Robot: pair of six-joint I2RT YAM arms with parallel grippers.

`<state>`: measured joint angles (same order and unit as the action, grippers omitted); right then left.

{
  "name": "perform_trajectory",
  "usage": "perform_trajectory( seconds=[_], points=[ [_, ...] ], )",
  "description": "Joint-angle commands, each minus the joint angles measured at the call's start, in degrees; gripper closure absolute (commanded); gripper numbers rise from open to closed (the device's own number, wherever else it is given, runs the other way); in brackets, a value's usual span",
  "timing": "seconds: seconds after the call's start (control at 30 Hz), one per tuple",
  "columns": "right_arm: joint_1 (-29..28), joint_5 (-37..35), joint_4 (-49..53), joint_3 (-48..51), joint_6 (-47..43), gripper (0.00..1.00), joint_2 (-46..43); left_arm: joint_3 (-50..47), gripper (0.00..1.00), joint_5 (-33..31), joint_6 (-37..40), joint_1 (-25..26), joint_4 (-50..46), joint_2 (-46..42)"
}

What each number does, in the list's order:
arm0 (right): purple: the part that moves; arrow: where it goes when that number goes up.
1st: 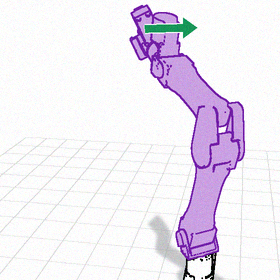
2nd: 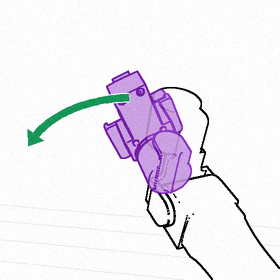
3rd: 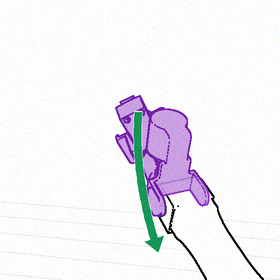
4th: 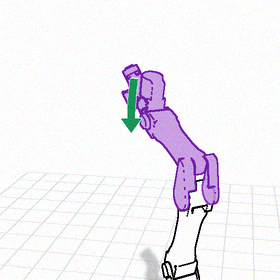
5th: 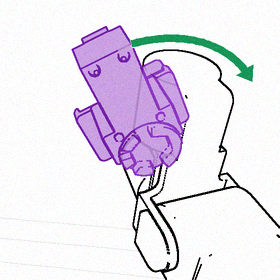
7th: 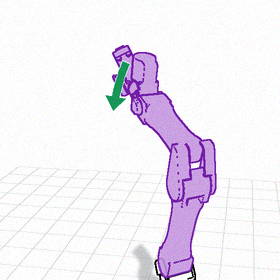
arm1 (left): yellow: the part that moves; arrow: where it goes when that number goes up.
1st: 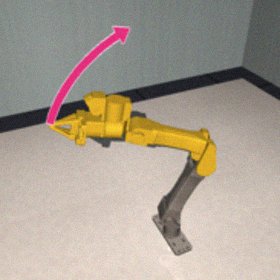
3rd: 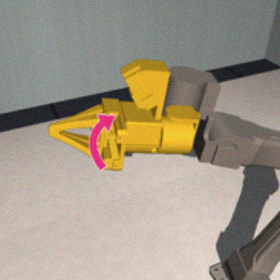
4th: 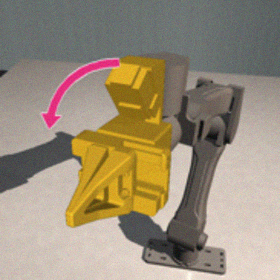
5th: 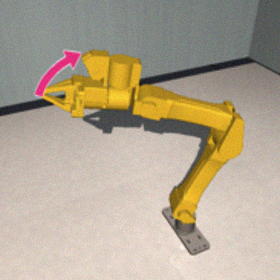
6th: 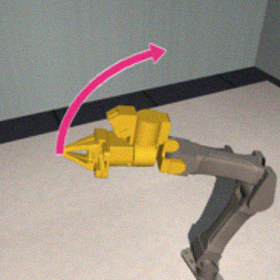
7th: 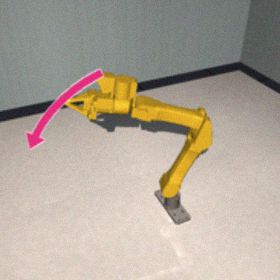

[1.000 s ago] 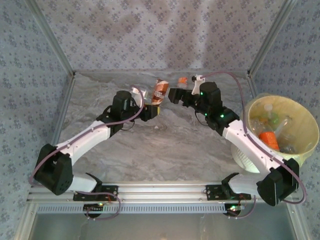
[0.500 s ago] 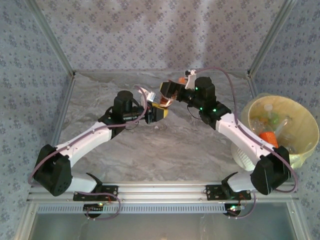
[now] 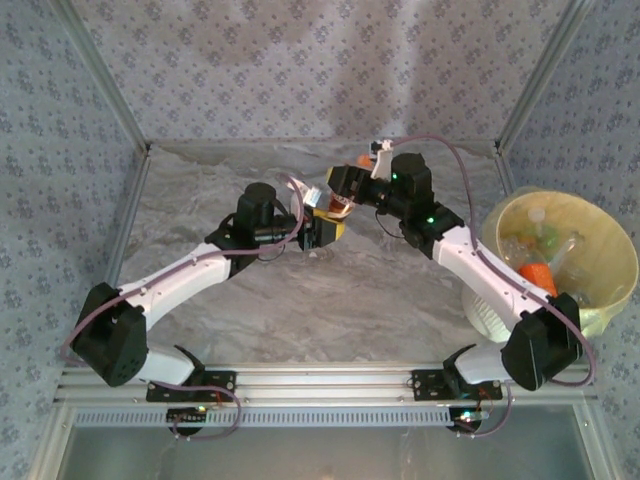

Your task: Put the plastic bottles in the bin

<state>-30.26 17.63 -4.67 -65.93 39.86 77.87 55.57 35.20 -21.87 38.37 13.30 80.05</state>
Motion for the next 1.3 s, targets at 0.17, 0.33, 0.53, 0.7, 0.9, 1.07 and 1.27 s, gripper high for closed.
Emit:
perform_trajectory(
  seconds=[0.17,0.33,0.53,0.7,0.9,1.07,1.27],
  points=[
    [0.09,-1.2,4.74,-1.55,-3.32,0.49,-3.76,1.48,0.03,-2.21,-1.17,-0.32,0.75,-1.08],
    [2.51,-6.08,11.75,-4.51,-10.37,0.51,-7.23,-0.56,0.02,-3.26,-0.54,-1.18,1.05,-4.8],
    [7.24,-10.72,25.66,-11.02,-18.38,0.52,-11.68,-4.24,0.02,-11.65,-0.37,-2.03,1.16,-9.41],
    [11.91,-14.72,33.39,-13.15,-23.25,0.51,-17.57,-6.06,0.02,-20.83,-1.06,-2.25,-0.93,-10.86],
    [15.14,-28.37,46.77,-17.61,-31.61,0.52,-22.82,-6.98,0.02,-26.29,-2.25,-2.31,-1.81,-10.45],
    [19.88,-36.62,51.26,-21.64,-36.39,0.52,-23.63,-6.63,0.02,-27.7,-3.67,-2.45,-0.92,-8.11],
    [28.52,-46.12,57.21,-25.47,-37.79,0.53,-22.28,-4.55,0.02,-27.85,-5.53,-2.72,-0.82,-4.64]
  ],
)
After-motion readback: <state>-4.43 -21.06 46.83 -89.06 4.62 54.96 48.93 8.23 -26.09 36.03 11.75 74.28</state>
